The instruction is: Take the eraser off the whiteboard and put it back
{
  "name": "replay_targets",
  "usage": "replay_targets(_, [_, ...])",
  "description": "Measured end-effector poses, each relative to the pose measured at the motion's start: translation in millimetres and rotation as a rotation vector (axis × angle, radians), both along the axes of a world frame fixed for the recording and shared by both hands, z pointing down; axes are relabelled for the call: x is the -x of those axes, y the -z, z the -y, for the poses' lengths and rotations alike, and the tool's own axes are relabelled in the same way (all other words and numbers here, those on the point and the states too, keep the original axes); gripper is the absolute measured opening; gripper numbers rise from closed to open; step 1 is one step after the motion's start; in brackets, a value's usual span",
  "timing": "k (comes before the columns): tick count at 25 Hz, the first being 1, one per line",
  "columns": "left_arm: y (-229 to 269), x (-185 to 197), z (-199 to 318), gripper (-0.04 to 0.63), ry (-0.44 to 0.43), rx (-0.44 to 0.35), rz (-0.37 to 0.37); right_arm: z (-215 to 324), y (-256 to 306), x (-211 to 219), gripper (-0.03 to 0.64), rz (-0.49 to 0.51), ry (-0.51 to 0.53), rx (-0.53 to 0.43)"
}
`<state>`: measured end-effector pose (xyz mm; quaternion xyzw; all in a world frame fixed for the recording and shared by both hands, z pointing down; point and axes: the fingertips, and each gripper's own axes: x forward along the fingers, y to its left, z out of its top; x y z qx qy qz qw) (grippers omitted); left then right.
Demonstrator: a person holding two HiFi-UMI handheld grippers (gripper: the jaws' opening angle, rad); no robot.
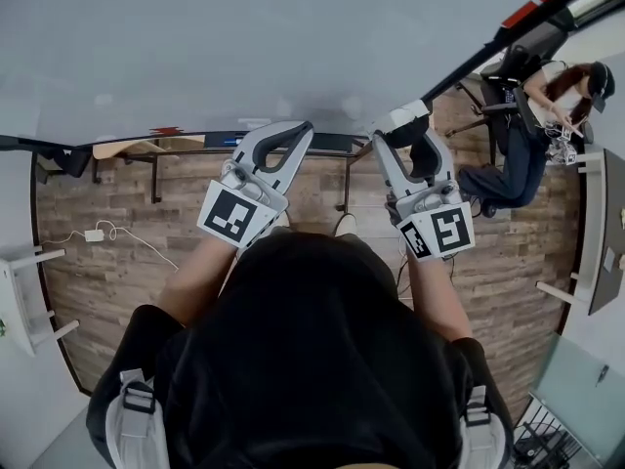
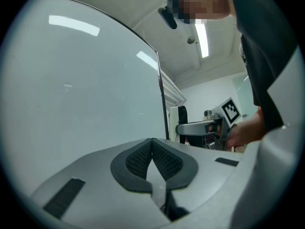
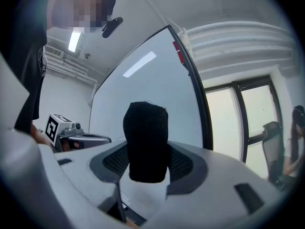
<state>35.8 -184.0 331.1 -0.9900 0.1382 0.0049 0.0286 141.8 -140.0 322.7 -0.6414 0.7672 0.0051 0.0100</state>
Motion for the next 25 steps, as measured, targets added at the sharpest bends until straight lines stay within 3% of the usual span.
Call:
replay_targets(8, [0, 9, -15, -0.005, 0.000, -0.008, 0.005, -6, 0, 28, 0.222, -0.020, 0.127, -0.024])
replay_targets(25, [-4, 10, -20, -0.005, 0.043, -0.002, 0.024, -4, -10, 34, 0.222, -0.014, 0.183, -0.011])
